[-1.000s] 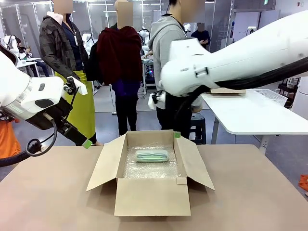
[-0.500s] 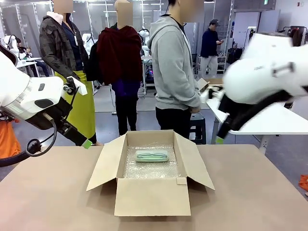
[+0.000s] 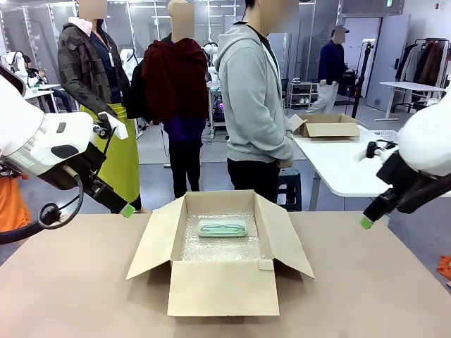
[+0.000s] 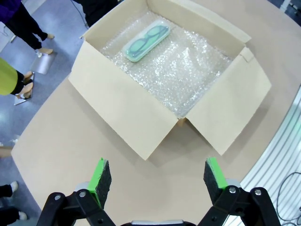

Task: Pack the glasses set securely to prepare it for shipping.
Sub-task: Put the Glasses case from the right side of the table into the Package Box.

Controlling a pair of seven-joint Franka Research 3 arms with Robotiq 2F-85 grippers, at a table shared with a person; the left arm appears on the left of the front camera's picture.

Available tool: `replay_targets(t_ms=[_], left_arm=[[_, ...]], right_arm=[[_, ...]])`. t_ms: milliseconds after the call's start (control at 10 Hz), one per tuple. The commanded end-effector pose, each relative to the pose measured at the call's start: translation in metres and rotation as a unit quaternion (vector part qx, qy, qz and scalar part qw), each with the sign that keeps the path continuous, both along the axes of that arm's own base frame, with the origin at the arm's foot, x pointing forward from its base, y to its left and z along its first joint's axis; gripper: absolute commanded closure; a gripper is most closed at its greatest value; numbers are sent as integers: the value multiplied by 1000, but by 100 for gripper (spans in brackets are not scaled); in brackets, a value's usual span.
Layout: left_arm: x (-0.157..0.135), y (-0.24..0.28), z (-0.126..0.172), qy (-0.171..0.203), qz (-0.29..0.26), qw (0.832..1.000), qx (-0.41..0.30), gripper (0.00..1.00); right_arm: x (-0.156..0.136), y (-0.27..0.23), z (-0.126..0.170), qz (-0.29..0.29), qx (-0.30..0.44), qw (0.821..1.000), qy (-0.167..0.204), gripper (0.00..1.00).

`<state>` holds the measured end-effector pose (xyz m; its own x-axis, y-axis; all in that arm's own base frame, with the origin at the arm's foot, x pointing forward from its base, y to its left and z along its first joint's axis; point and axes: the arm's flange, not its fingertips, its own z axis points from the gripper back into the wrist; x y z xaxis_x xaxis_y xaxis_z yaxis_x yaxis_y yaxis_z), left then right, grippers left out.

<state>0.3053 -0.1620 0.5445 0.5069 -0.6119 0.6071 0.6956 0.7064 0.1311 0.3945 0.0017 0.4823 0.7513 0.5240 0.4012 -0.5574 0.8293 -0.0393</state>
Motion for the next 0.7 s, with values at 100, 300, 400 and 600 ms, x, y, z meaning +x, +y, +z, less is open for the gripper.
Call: replay_targets(t_ms=[100, 300, 400, 600], left_arm=[[0, 2, 1, -3, 0, 1000, 2, 0], [0, 2, 1, -3, 0, 1000, 2, 0], [0, 2, 1, -3, 0, 1000, 2, 0], [0, 2, 1, -3, 0, 1000, 2, 0]], right_arm=[[-8, -3, -8, -39, 17, 999, -24, 0], [-4, -10, -3, -21, 11, 1000, -7, 0], [-4, -10, -3, -21, 11, 1000, -7, 0], [-4, -10, -3, -21, 11, 1000, -7, 0]])
